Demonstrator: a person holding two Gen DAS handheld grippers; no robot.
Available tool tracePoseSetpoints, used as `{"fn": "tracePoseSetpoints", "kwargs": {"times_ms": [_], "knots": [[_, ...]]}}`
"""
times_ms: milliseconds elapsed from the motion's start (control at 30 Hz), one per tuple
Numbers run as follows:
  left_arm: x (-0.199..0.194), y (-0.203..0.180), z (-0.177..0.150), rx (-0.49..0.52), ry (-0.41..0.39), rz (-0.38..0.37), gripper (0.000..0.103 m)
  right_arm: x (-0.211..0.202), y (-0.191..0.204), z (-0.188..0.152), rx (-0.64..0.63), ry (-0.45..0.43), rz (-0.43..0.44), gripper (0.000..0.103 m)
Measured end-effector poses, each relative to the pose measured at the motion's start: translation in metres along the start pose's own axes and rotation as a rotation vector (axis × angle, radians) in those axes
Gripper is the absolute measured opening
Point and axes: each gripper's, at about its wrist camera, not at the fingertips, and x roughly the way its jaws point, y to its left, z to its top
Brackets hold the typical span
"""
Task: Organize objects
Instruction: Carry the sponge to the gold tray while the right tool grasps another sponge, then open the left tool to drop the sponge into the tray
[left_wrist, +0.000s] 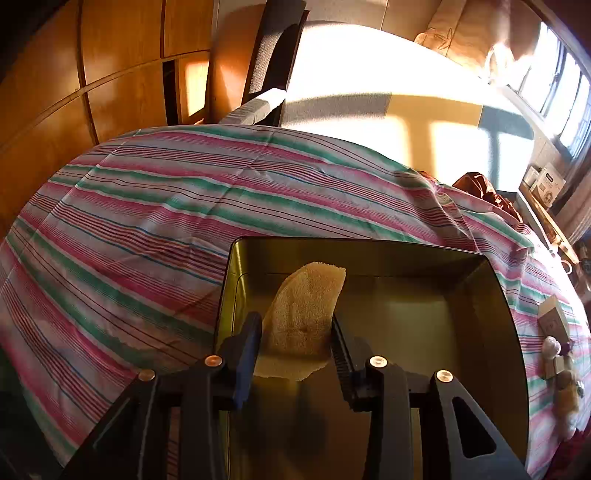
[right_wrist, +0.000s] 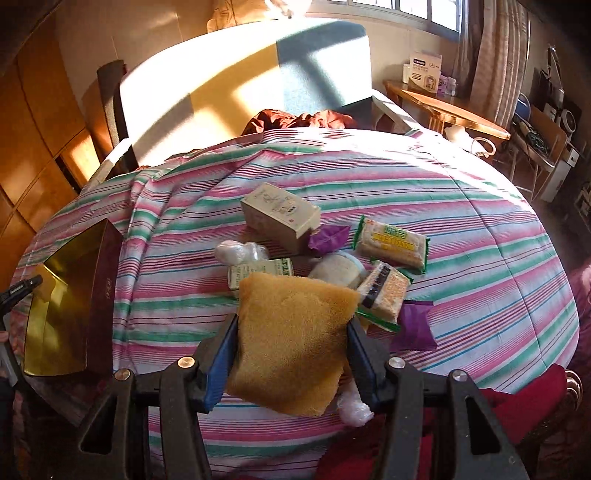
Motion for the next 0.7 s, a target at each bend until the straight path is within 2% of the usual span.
{"fn": "tracePoseSetpoints", "kwargs": {"times_ms": [100,200,300,567,700], "knots": [[0.012,0.001,0.007,0.01,0.006,0.025,0.047,0.006,0.028,0.0,-0.044,0.007,0.05,0.057],[0.016,0.001,0.01,0.021,-0.007,0.044,0.064,0.012,0.055,0.0,-0.084,0.012,0.094,0.056],[0.009,-0.002,0.008,0.03,-0.024,0.051,0.065,0.02,0.081,0.0,-0.12,0.024,0.134,0.057],[-0.051,-0.001,-0.013,0.002,-0.154,0.055,0.075,0.042,0.145,-0.006,-0.201,0.066,0.255,0.057],[-0.085,-0.002,-0.033,-0.009,-0.206,0.084,0.083,0.054,0.184,-0.01,-0.247,0.09,0.333,0.057]]}}
